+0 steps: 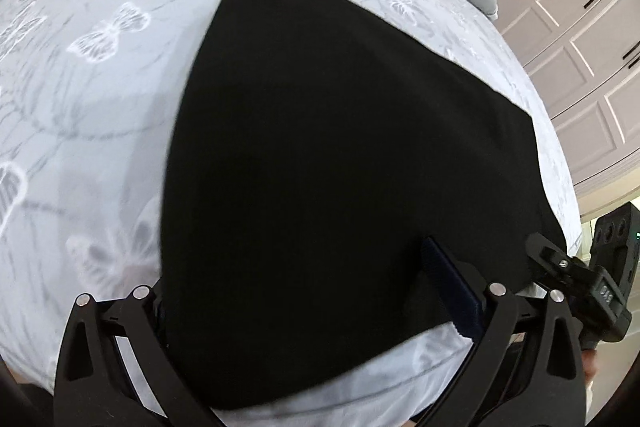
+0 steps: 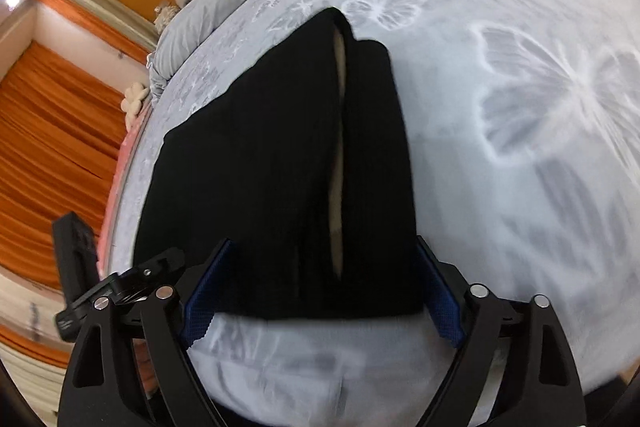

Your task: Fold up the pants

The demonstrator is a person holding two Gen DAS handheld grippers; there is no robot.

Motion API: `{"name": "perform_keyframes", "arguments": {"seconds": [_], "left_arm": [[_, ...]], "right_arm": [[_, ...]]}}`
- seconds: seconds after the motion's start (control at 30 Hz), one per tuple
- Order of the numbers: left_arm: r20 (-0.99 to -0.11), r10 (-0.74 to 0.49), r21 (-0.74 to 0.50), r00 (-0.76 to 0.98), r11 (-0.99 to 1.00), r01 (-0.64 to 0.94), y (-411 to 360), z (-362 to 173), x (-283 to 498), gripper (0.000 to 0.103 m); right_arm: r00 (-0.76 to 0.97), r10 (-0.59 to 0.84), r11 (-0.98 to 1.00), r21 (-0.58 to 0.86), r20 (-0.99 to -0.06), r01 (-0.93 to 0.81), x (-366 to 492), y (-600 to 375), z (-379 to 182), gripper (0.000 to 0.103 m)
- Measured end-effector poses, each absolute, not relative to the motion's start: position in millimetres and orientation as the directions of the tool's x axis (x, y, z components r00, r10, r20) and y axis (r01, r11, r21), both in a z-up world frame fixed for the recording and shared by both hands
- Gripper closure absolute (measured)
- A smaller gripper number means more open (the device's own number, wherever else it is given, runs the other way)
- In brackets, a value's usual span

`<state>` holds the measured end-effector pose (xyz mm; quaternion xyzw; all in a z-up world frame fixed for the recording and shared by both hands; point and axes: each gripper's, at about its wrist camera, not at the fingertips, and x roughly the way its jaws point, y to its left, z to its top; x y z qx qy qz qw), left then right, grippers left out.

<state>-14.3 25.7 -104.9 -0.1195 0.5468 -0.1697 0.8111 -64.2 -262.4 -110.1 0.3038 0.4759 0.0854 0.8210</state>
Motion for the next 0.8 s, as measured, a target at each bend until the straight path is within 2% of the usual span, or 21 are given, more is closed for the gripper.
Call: {"name": "perform_keyframes", "arguments": {"seconds": [0.03, 0.1, 0.13, 0.17, 0.27, 0.37, 0.63, 0.8], "left_arm": [[-0.842, -0.409, -0.388, 0.351, 0.912, 0.132, 26, -104, -13, 0.014], [-0.830, -0.419, -0.410, 0.368, 0.906, 0.105, 30, -100, -11, 0.038], [-0.816, -0.442, -0.437, 0.373, 0.894, 0.104, 34, -95, -12, 0.058], [-0.806, -0.453, -0.448, 0.381, 0.888, 0.107, 37, -88, -14, 0.066], [-0.783, -0.447, -0.432, 0.433, 0.891, 0.139, 43, -55, -25, 0.078], [-0.750, -0.467, -0.438, 0.469, 0.881, 0.177, 49, -15, -38, 0.079], [-0.670, -0.446, -0.337, 0.594, 0.895, 0.292, 56, 93, -44, 0.080], [-0.589, -0.412, -0.267, 0.695, 0.911, 0.314, 34, 147, 5, 0.079]], "right_arm": [[0.539, 0.421, 0.800, 0.579, -0.730, 0.158, -59, -261, -112, 0.037], [0.552, 0.451, 0.779, 0.611, -0.701, 0.140, -54, -258, -111, 0.060], [0.561, 0.461, 0.771, 0.623, -0.688, 0.130, -56, -256, -106, 0.063], [0.574, 0.444, 0.792, 0.601, -0.688, 0.108, -59, -251, -95, 0.064], [0.607, 0.451, 0.798, 0.600, -0.654, 0.053, -69, -236, -65, 0.066], [0.639, 0.460, 0.804, 0.595, -0.616, -0.006, -79, -228, -31, 0.066], [0.689, 0.499, 0.820, 0.543, -0.526, -0.180, -64, -217, 74, 0.066], [0.749, 0.487, 0.836, 0.487, -0.450, -0.252, -10, -222, 124, 0.066]]}}
